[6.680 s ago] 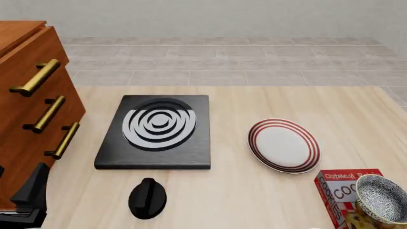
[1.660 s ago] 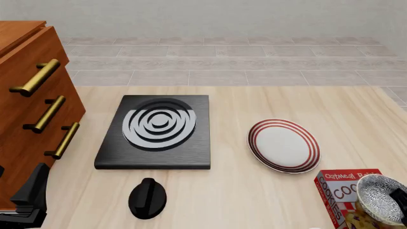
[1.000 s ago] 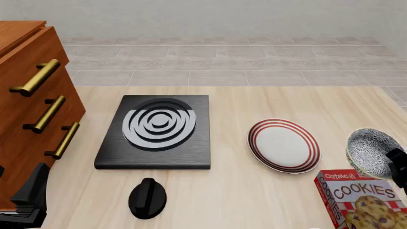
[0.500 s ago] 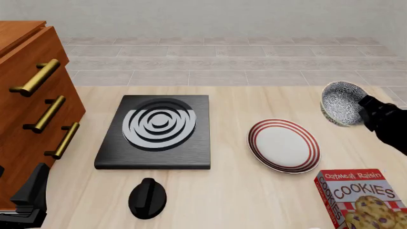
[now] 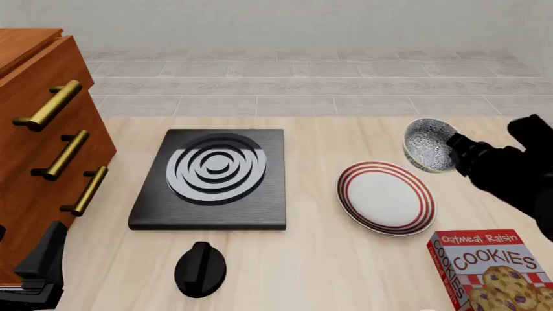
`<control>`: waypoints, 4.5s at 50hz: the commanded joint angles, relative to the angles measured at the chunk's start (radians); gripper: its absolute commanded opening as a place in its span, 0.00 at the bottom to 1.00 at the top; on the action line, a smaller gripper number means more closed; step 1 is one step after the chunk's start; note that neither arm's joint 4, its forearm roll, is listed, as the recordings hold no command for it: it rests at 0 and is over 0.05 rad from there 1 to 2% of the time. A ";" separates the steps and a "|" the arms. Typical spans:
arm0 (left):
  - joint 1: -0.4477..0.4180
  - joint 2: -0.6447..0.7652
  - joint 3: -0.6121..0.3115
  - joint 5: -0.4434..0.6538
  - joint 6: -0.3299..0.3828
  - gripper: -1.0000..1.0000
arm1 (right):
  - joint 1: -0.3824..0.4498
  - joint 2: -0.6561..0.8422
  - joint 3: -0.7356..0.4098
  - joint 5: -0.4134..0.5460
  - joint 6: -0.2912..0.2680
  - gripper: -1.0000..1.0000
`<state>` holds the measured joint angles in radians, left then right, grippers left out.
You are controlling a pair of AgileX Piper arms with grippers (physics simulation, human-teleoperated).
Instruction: Pick the akita bowl on the cookies box and place it on the plate.
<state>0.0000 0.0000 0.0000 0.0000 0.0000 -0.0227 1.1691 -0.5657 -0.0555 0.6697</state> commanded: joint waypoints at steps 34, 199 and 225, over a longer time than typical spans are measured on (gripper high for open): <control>0.000 0.000 0.000 0.000 0.000 1.00 | 0.009 0.355 -0.021 -0.166 0.060 0.00; 0.000 0.000 0.000 0.000 0.000 1.00 | 0.025 0.584 -0.094 -0.154 -0.013 1.00; 0.000 0.000 0.000 0.000 0.000 1.00 | -0.023 0.384 -0.105 -0.020 -0.058 1.00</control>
<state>0.0000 0.0000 0.0000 0.0000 0.0000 -0.0132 1.6587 -0.6671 -0.1468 0.6368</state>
